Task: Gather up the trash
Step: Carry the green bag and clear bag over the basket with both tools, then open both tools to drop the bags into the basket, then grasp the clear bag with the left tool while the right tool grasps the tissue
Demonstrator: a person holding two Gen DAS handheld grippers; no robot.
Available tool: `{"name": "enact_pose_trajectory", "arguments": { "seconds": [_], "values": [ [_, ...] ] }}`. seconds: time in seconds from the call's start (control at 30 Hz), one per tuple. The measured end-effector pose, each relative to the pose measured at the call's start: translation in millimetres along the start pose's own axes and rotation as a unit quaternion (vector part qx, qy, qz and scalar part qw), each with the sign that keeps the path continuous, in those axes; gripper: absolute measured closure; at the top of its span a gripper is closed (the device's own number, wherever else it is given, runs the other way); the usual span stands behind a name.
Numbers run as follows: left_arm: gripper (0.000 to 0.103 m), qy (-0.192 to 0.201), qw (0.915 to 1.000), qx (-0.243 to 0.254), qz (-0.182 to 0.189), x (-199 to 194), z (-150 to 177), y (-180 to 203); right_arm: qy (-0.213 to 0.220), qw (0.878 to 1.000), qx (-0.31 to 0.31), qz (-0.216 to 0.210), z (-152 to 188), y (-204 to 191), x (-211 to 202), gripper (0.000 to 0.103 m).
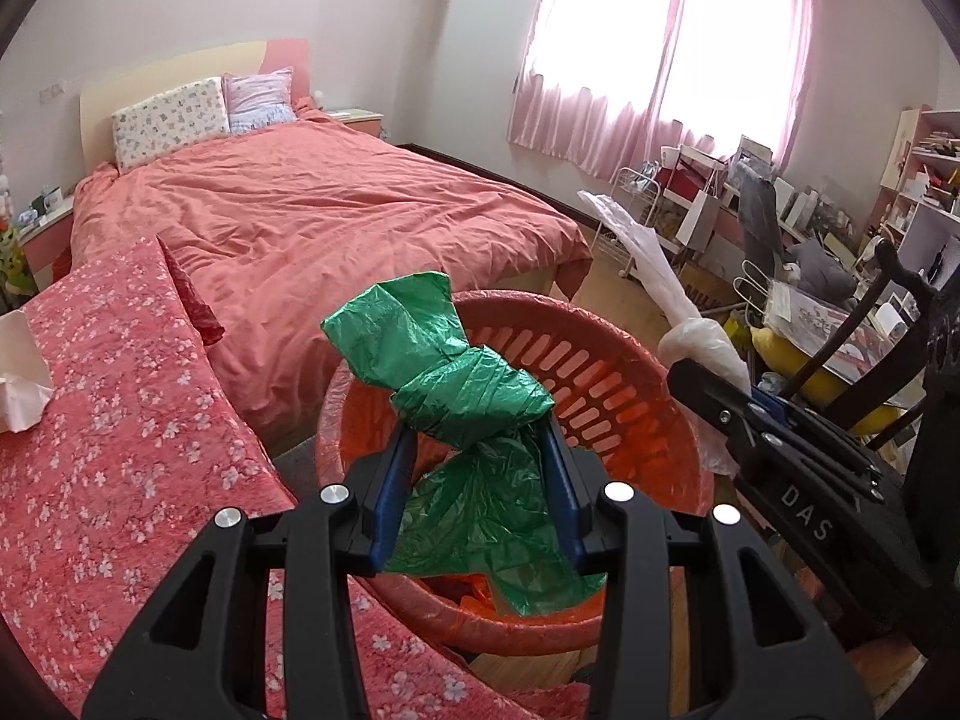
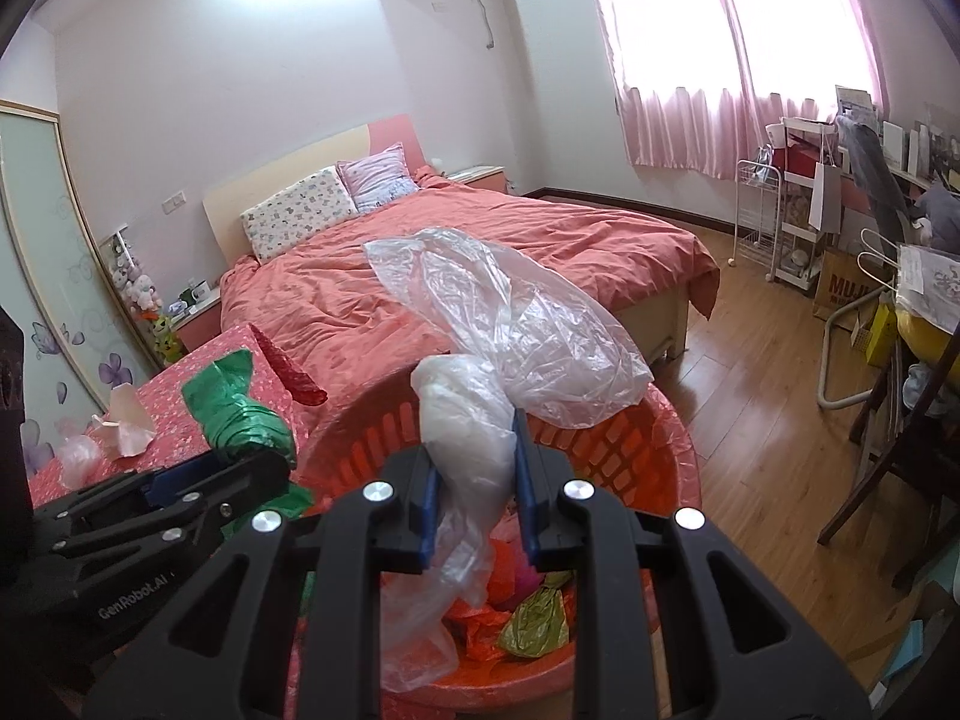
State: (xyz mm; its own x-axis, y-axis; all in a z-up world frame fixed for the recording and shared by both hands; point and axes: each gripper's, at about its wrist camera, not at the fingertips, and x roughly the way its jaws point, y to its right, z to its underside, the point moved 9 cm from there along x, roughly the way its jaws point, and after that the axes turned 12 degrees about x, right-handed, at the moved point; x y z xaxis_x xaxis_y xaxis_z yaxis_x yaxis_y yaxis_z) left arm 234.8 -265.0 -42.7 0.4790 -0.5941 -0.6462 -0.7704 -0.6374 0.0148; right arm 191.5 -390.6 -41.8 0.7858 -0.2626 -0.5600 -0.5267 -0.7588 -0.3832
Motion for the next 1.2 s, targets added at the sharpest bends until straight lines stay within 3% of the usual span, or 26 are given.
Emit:
{"name": "enact_pose_trajectory", "arguments": {
  "seconds": [0.23,0.37,0.5,0.63,0.73,0.97,1.2],
  "values": [
    [0.060,-0.008,1.0000,-0.004,0.002,7,-1,0,-0.001,1.000,0.004,-0.002,0,0,6,0.078],
    [0.049,-0.019,0.9996,-0.019,-0.004,12,3,-6,-0.006,1.000,0.012,-0.005,1,4,13,0.076],
    [0.039,-0.029,0.9989,-0.034,-0.013,12,10,-16,-0.012,1.000,0.018,-0.003,1,11,20,0.062],
    [0.037,-0.035,0.9980,-0.043,-0.030,6,19,-30,-0.008,1.000,0.015,0.005,7,11,17,0.044],
    [0.031,-0.034,0.9967,-0.051,-0.054,-3,26,-48,0.001,1.000,0.011,0.012,6,10,14,0.035],
    [0.027,-0.034,0.9897,-0.076,-0.116,-35,50,-98,0.006,1.000,-0.008,0.012,10,-7,6,0.024],
    [0.018,-0.031,0.9740,-0.104,-0.199,-86,78,-176,-0.001,0.999,-0.038,-0.004,22,-45,5,0.013]
  ]
}}
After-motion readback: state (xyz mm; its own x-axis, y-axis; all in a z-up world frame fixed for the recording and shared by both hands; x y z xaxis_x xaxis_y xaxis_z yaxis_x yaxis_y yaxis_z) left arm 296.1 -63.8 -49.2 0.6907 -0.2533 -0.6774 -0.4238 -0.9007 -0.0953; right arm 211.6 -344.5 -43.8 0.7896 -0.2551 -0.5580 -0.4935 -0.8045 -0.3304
